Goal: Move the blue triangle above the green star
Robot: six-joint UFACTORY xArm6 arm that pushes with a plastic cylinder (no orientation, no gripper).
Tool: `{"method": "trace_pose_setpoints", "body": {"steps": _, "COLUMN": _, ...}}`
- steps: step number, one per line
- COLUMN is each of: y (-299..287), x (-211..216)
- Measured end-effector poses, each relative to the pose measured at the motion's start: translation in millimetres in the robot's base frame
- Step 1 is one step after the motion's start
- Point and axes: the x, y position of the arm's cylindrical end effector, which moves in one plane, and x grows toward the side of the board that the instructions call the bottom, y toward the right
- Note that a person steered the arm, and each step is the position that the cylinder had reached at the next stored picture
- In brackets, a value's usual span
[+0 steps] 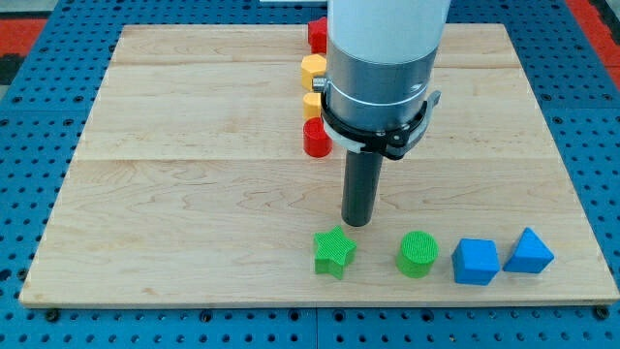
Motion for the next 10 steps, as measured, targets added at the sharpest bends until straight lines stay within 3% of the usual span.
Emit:
{"method": "trace_pose_setpoints", "body": {"steps": 3, "y": 21.4, "x": -21.5}}
{"method": "trace_pose_setpoints", "body": {"steps": 4, "y": 94.6, "x": -62.6}}
{"method": "trace_pose_setpoints", "body": {"steps": 5, "y": 196.9, "x": -48.8}}
{"method": "trace_pose_setpoints", "body": {"steps": 6, "y": 254.5, "x": -5.1}}
{"method": "trace_pose_setpoints", "body": {"steps": 7, "y": 255.7, "x": 50.1}}
{"method": "trace_pose_setpoints", "body": {"steps": 9, "y": 109.8, "x": 59.5}}
{"method": "trace_pose_setpoints", "body": {"steps": 10, "y": 93.9, "x": 59.0}}
